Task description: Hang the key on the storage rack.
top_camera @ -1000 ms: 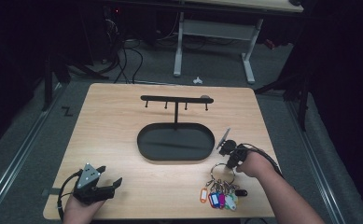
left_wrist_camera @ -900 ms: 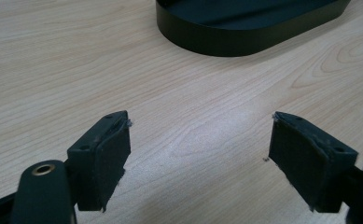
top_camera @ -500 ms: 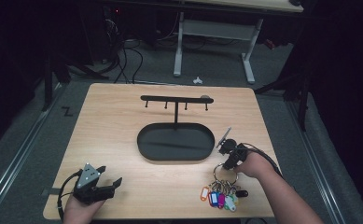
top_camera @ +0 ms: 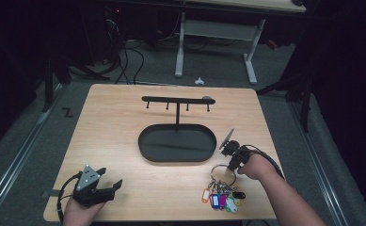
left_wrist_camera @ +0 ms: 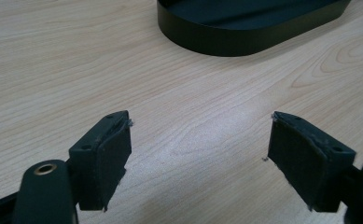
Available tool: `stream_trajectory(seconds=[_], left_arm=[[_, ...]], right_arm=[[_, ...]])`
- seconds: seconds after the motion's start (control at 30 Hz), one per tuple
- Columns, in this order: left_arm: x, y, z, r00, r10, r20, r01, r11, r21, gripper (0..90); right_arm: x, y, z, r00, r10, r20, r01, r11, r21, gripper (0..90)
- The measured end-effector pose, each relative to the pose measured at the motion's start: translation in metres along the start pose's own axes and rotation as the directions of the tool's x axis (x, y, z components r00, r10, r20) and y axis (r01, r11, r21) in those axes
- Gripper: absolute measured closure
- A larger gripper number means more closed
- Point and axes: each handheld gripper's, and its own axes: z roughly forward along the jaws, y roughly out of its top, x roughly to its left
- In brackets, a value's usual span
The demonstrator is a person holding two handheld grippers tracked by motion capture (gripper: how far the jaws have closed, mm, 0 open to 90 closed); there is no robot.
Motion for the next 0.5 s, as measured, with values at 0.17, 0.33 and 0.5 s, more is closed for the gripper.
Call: stream_trajectory(seconds=[0.17, 0.33, 0.5], left_arm=[[0.000, 0.000, 0.001, 1.0000, -0.001, 0.000, 0.001, 1.0000, 0.002, 21.8], [0.001, 0.000, 0.001, 1.0000, -0.004, -0.001, 0.004, 1.0000, 0.002, 21.8], [0.001, 0.000, -0.001, 1.0000, -0.004, 0.000, 0.004, 1.0000, -0.002, 21.9]], right_arm=[[-0.001, 0.005, 0.000, 0.9994, -0.024, -0.023, 0.024, 1.000, -0.003, 72.3], [0.003, 0.016, 0.000, 0.9977, -0.068, -0.006, 0.068, 0.998, 0.007, 80.3], [0.002, 0.020, 0.001, 0.9962, -0.085, -0.021, 0.086, 0.996, 0.031, 85.5]])
